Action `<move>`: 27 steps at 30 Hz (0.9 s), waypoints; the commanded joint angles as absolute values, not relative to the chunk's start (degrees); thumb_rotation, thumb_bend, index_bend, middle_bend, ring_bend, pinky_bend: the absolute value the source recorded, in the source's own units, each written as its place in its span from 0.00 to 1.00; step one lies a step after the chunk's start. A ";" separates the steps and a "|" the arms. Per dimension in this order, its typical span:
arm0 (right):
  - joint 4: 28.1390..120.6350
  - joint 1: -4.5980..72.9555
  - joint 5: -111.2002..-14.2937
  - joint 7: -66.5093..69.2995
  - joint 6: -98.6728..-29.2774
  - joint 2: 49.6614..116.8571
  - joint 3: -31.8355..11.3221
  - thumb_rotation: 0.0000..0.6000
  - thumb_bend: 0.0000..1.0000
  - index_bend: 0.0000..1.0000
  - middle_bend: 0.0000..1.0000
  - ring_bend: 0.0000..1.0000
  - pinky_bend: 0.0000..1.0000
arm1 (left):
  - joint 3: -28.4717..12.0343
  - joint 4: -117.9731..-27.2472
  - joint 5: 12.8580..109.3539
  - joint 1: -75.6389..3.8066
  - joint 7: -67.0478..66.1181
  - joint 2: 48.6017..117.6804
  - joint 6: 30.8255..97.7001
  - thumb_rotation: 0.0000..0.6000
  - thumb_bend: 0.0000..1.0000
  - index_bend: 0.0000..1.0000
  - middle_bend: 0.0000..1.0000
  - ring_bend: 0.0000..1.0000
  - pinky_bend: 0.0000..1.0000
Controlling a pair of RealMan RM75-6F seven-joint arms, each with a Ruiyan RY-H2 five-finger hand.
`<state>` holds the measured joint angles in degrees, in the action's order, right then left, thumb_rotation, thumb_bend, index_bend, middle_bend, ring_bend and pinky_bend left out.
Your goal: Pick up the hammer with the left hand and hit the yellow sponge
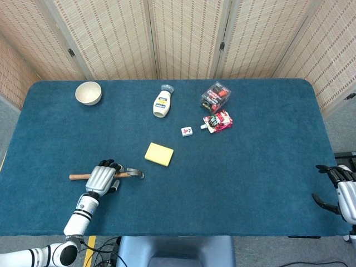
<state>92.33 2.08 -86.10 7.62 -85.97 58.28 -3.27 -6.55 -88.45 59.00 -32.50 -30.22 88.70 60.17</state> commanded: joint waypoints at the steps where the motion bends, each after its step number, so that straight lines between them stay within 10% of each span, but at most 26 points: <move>1: 92.26 2.01 -86.10 7.69 -86.02 58.26 -3.25 1.00 0.13 0.24 0.35 0.23 0.27 | -6.41 -88.56 58.99 -32.43 -30.12 88.70 60.41 1.00 0.52 0.37 0.37 0.17 0.20; 27: 92.68 1.71 -86.26 8.08 -86.15 58.03 -3.16 1.00 0.13 0.24 0.36 0.23 0.27 | -6.76 -84.95 62.81 -32.22 -22.61 89.47 61.93 1.00 0.63 0.63 0.67 0.46 0.25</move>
